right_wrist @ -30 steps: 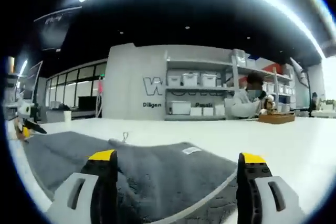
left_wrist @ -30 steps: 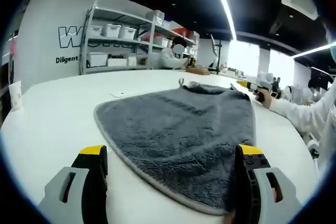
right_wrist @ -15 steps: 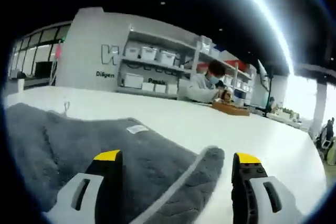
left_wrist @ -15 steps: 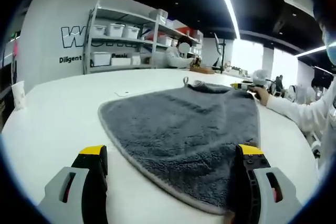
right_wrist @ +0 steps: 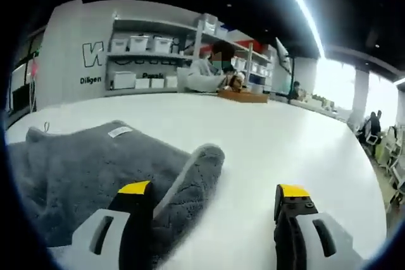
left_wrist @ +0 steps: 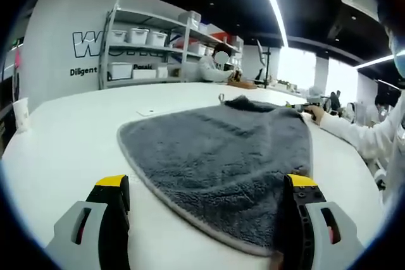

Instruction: Open the folded towel by lifting each exposed corner and separating the folded layers until the towel lies flat within the target outline without major curled edges

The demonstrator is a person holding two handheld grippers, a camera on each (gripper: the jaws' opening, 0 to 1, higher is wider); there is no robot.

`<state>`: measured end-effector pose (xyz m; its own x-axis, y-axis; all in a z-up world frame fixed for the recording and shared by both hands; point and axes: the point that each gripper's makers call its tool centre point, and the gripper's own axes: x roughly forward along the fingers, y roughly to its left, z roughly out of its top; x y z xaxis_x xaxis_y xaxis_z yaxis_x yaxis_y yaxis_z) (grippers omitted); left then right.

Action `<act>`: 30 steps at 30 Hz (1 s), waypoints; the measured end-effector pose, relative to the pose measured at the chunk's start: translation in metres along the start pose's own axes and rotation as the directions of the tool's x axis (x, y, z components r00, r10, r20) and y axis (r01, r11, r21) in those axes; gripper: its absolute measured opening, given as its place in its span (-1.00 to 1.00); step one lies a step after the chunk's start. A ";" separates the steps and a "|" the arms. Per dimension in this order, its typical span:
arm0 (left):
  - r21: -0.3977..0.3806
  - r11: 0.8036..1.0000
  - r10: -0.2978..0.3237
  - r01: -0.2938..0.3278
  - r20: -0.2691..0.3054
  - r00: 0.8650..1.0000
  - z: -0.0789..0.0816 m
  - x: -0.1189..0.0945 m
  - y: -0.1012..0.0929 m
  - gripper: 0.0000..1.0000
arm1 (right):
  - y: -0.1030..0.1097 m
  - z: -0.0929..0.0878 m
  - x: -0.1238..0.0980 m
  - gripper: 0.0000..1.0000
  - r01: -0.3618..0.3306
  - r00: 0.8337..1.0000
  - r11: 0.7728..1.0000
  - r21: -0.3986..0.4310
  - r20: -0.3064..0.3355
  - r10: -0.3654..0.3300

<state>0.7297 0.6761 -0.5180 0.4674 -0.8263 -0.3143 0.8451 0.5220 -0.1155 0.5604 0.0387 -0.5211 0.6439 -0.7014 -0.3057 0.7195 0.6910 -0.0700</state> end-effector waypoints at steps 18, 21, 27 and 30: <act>-0.012 1.000 0.007 -0.007 0.003 1.000 0.000 0.000 0.004 0.99 | -0.063 -0.021 -0.030 0.52 0.029 1.000 0.996 0.084 -0.009 -0.028; -0.016 1.000 0.010 -0.009 0.005 1.000 0.001 -0.001 0.006 0.99 | -0.067 -0.022 -0.035 0.49 0.028 1.000 0.996 0.081 -0.004 -0.028; -0.021 1.000 0.013 -0.013 0.008 1.000 0.001 -0.001 0.007 0.99 | -0.084 -0.030 -0.045 0.36 0.058 0.998 0.994 0.091 -0.017 -0.056; -0.021 1.000 0.014 -0.014 0.009 1.000 0.001 -0.001 0.005 0.99 | -0.077 -0.028 -0.044 0.31 0.032 0.999 0.996 0.081 -0.013 -0.031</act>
<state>0.7338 0.6798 -0.5174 0.4812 -0.8208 -0.3079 0.8330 0.5375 -0.1312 0.4695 0.0214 -0.5294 0.6177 -0.7204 -0.3155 0.7584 0.6517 -0.0031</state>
